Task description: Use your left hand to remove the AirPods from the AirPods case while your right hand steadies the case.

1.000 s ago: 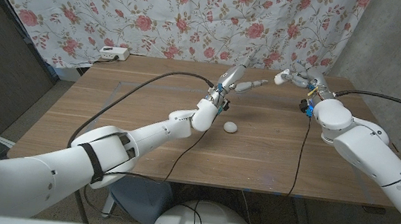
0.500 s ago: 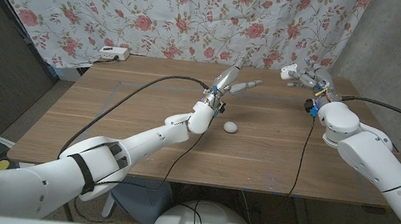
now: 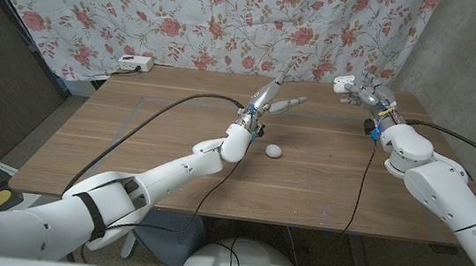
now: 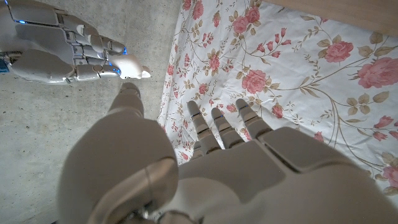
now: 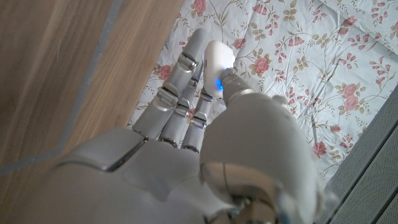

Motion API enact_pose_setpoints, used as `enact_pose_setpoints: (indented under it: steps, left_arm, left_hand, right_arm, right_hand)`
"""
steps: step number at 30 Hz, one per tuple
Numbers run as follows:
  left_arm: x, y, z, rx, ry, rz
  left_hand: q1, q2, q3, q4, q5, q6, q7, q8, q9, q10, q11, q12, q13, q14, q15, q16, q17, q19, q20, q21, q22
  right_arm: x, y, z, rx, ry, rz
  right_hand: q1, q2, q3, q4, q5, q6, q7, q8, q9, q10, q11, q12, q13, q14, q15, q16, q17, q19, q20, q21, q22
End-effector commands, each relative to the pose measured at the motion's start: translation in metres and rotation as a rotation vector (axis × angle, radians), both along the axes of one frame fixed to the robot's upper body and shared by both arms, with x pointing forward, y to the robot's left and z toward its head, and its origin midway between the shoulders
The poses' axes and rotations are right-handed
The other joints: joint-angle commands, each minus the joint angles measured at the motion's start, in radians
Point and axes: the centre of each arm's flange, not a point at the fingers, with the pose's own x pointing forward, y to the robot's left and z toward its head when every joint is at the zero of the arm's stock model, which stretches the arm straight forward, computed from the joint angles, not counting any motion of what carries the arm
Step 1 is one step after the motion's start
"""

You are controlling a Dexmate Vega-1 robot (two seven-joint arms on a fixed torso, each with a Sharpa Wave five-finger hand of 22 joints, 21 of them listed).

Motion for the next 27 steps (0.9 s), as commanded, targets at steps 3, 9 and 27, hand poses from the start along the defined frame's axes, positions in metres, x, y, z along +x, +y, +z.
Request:
enact_pose_setpoints:
  steps: [3,9,27]
  left_arm:
    - [-0.004,0.004,-0.008,-0.019,0.023,0.014]
    - [-0.005,0.004,-0.011,-0.022,0.033,0.018]
    - [-0.008,0.007,-0.015,-0.043,0.055,0.035]
  left_hand:
    - [0.004,0.015,0.008,-0.003,0.001,-0.025,-0.01,0.004,-0.001,0.013,-0.002,0.003,-0.002,0.01,0.0,0.004,-0.002,0.004,0.009,0.003,0.005]
    - [0.006,0.016,0.011,-0.006,0.001,-0.025,-0.009,0.004,-0.001,0.015,-0.002,0.001,-0.005,0.011,0.0,0.003,-0.006,0.005,0.011,0.004,0.005]
    - [0.004,0.021,0.016,-0.011,0.001,-0.022,-0.008,0.006,-0.001,0.033,-0.004,0.001,-0.013,0.024,-0.003,0.006,-0.016,0.008,0.014,0.005,0.005]
  right_arm:
    - [0.003,-0.006,-0.013,0.106,0.012,0.104]
    - [0.003,-0.007,-0.017,0.122,0.021,0.13]
    - [0.005,-0.012,-0.033,0.144,0.022,0.216]
  right_hand:
    - [0.038,-0.003,0.005,-0.014,0.008,0.029,0.031,0.01,0.003,0.047,-0.026,0.102,0.139,0.05,-0.145,0.02,0.027,-0.006,-0.022,0.006,0.002]
    - [0.059,-0.006,0.003,-0.018,0.01,0.099,0.043,0.03,0.008,0.037,-0.024,0.112,0.145,0.09,-0.147,0.032,0.061,-0.008,-0.023,0.022,0.008]
    - [0.075,-0.012,0.002,-0.019,0.015,0.092,0.039,0.019,0.012,0.043,-0.019,0.117,0.136,0.096,-0.142,0.022,0.088,-0.027,-0.023,0.032,0.01]
